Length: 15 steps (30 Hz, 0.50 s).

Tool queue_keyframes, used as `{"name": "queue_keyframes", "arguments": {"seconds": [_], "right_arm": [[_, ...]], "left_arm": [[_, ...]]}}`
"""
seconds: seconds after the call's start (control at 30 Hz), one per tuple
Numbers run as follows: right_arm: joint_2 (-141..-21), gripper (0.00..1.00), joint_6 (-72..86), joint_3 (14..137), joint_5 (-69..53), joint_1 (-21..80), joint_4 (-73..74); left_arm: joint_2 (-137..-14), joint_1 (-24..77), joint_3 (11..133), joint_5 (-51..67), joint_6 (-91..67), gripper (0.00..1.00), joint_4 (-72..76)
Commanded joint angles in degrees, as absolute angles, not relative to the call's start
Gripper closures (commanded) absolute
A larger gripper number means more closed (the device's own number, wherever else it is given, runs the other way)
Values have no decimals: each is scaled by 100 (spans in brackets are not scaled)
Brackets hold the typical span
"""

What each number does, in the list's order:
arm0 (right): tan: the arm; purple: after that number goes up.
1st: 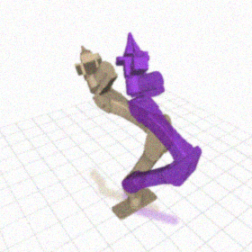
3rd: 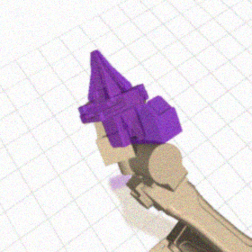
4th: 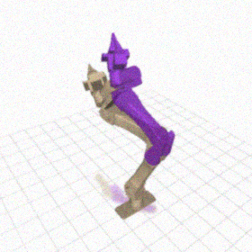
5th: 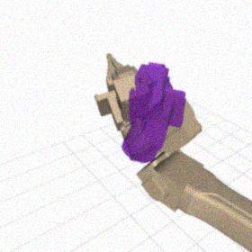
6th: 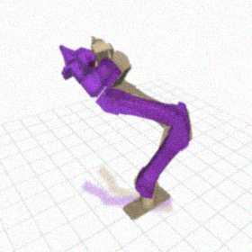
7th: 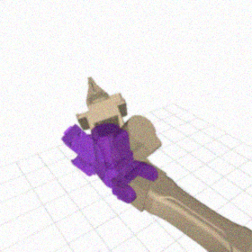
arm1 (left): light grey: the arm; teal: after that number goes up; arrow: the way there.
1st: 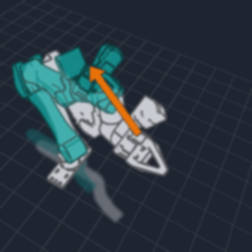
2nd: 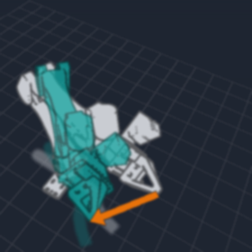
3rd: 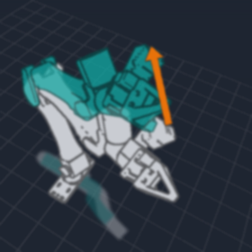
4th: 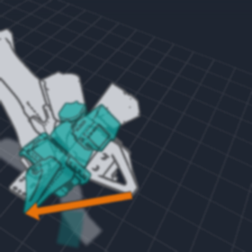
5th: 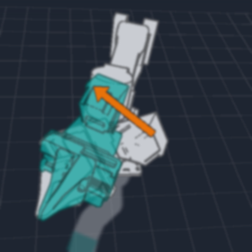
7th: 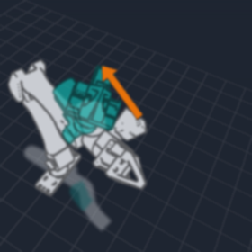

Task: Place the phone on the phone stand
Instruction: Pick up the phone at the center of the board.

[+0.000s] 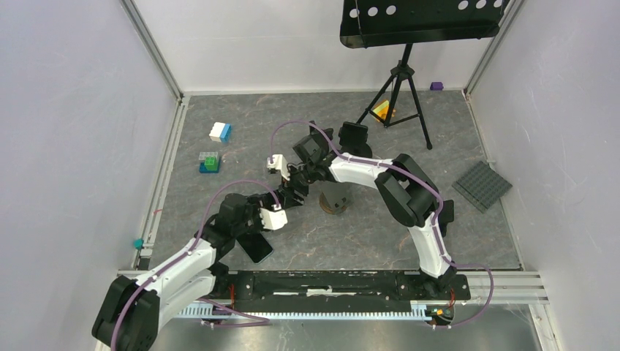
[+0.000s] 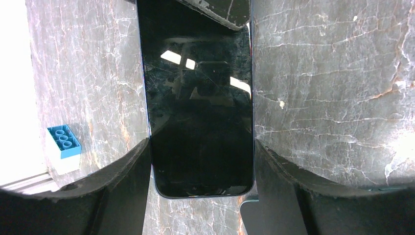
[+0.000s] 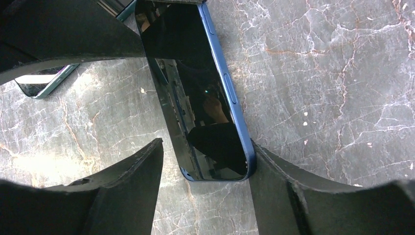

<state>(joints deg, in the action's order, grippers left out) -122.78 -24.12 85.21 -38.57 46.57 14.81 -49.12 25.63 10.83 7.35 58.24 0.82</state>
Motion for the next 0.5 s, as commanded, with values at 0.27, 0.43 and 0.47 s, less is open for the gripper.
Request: {"name": "queue_keyframes", "arguments": {"seconds": [0.27, 0.43, 0.47], "right_arm": [[-12392, 77, -2646, 8830, -4090, 4711, 1748], [-12324, 100, -2646, 8764, -3965, 4711, 1791], [-12300, 100, -2639, 8742, -3955, 4712, 1788]], "left_arm": [[-4926, 2619, 904, 530, 6117, 90, -33], [-4930, 2637, 951, 485, 6153, 76, -156], [-4917, 2641, 974, 489, 6144, 72, -210]]}}
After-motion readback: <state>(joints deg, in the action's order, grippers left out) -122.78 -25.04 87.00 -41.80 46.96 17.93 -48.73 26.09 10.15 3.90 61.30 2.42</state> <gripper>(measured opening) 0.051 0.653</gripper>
